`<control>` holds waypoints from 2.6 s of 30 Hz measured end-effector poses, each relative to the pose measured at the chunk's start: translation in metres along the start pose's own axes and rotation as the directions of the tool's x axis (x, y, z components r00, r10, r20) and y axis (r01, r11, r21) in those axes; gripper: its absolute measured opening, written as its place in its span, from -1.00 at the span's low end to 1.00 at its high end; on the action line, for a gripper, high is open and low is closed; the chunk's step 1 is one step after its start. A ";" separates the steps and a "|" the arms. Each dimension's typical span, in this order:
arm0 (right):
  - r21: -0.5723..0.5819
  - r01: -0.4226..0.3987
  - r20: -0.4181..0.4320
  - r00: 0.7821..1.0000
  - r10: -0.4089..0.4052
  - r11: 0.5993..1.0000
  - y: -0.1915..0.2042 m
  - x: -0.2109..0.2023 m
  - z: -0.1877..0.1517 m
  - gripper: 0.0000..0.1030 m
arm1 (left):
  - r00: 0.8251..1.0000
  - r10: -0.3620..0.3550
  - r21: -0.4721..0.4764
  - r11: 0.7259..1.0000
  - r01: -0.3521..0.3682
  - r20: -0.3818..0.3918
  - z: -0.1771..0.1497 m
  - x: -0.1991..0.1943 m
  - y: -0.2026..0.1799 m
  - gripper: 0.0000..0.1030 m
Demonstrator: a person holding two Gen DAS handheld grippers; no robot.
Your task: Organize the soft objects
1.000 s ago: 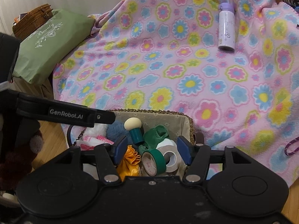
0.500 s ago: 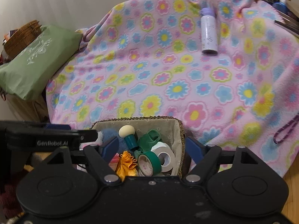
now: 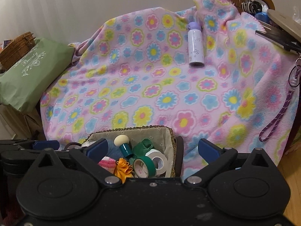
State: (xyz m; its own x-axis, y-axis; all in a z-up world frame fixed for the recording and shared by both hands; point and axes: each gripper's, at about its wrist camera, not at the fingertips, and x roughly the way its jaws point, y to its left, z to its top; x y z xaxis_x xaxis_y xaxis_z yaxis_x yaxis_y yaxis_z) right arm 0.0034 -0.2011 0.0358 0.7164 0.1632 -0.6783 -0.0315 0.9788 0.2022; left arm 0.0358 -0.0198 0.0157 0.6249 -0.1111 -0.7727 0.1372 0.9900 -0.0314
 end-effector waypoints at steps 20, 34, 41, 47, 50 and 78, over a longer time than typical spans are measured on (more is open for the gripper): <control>-0.025 0.075 -0.010 0.997 -0.075 0.997 0.008 -0.018 -0.009 1.00 | 0.996 0.089 -0.048 0.995 -0.088 0.021 -0.017 -0.015 0.005 0.78; -0.005 0.073 -0.045 0.996 -0.074 0.997 0.003 -0.014 -0.012 1.00 | 0.996 0.089 -0.045 0.995 -0.090 -0.006 -0.021 -0.013 0.004 0.78; -0.005 0.072 -0.050 0.996 -0.072 0.997 0.004 -0.013 -0.012 1.00 | 0.996 0.090 -0.047 0.995 -0.091 -0.011 -0.021 -0.012 0.004 0.78; -0.005 0.072 -0.053 0.996 -0.072 0.997 0.004 -0.013 -0.013 1.00 | 0.996 0.092 -0.048 0.995 -0.093 -0.014 -0.022 -0.011 0.005 0.78; -0.005 0.072 -0.053 0.996 -0.072 0.997 0.004 -0.013 -0.013 1.00 | 0.996 0.091 -0.049 0.995 -0.092 -0.017 -0.022 -0.011 0.006 0.78; -0.004 0.071 -0.054 0.996 -0.071 0.997 0.004 -0.013 -0.013 1.00 | 0.996 0.090 -0.049 0.995 -0.091 -0.021 -0.022 -0.011 0.005 0.78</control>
State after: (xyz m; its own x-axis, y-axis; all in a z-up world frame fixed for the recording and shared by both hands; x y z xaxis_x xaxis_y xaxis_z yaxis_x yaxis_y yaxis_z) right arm -0.0145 -0.1976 0.0363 0.6782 0.0997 -0.7281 0.0169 0.9884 0.1510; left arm 0.0128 -0.0115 0.0098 0.6188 -0.0202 -0.7853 0.0419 0.9991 0.0073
